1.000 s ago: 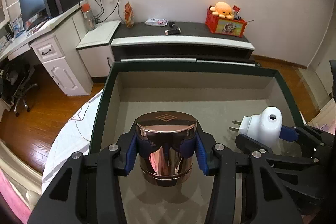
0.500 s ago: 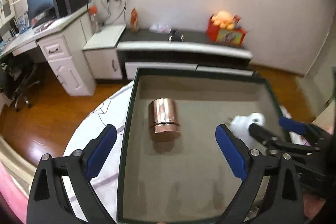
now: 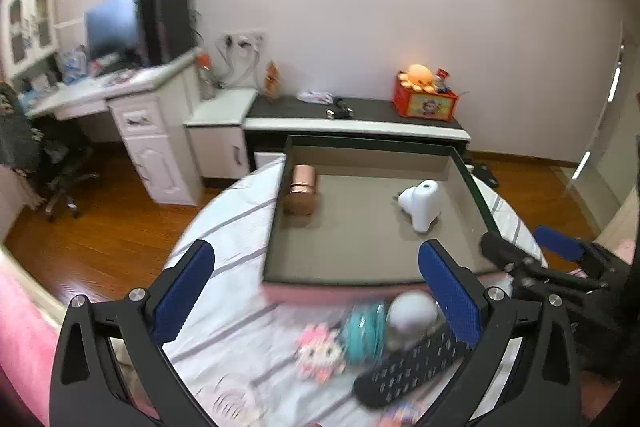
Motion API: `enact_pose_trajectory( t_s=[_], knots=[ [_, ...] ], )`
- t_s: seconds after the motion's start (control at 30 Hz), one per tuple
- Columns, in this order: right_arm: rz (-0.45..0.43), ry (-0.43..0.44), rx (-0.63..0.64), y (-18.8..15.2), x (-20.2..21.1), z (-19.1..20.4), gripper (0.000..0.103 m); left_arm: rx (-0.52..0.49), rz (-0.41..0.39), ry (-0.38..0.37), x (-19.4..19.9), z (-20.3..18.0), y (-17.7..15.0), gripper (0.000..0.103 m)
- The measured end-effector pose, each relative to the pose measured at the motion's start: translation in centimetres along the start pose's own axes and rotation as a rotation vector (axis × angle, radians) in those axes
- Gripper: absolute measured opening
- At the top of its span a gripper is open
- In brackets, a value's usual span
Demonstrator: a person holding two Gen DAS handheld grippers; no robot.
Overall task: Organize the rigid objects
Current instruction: 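Withdraw both tools from the box and move toward the remaining items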
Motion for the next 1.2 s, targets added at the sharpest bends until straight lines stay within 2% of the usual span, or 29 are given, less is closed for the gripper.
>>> enact_pose_trajectory(
  t_s=[0.23, 0.37, 0.53, 0.77, 1.2],
  knots=[
    [-0.082, 0.028, 0.039, -2.6, 6.6, 2.3, 0.084, 0.000, -0.092, 0.055, 7.1, 1.8, -3.4, 0.103],
    [-0.114, 0.011, 0.072, -4.4, 9.6, 2.9, 0.084, 0.027, -0.087, 0.054, 9.2, 2.7, -6.2, 0.103],
    [-0.118, 0.011, 0.083, -6.7, 11.4, 3.1, 0.084, 0.063, -0.042, 0.028, 9.0, 3.0, -8.3, 0.103],
    [-0.092, 0.009, 0.067, -8.8, 11.3, 2.5, 0.084, 0.037, -0.018, 0.032, 8.9, 2.3, -10.8, 0.103],
    [-0.071, 0.003, 0.058, -9.9, 10.8, 2.2, 0.084, 0.024, -0.011, 0.053, 8.2, 2.5, -11.5, 0.103]
  ],
)
Point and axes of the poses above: each gripper's, at about its wrist camera, not at the fingertips, and x roughly against the way its jaws point, z to its left, y to its top, the point moved 8 cm from there along -x, roughly the way its jaws point, and after that the axes turned 9 degrees about y, right-handed, at the moved point
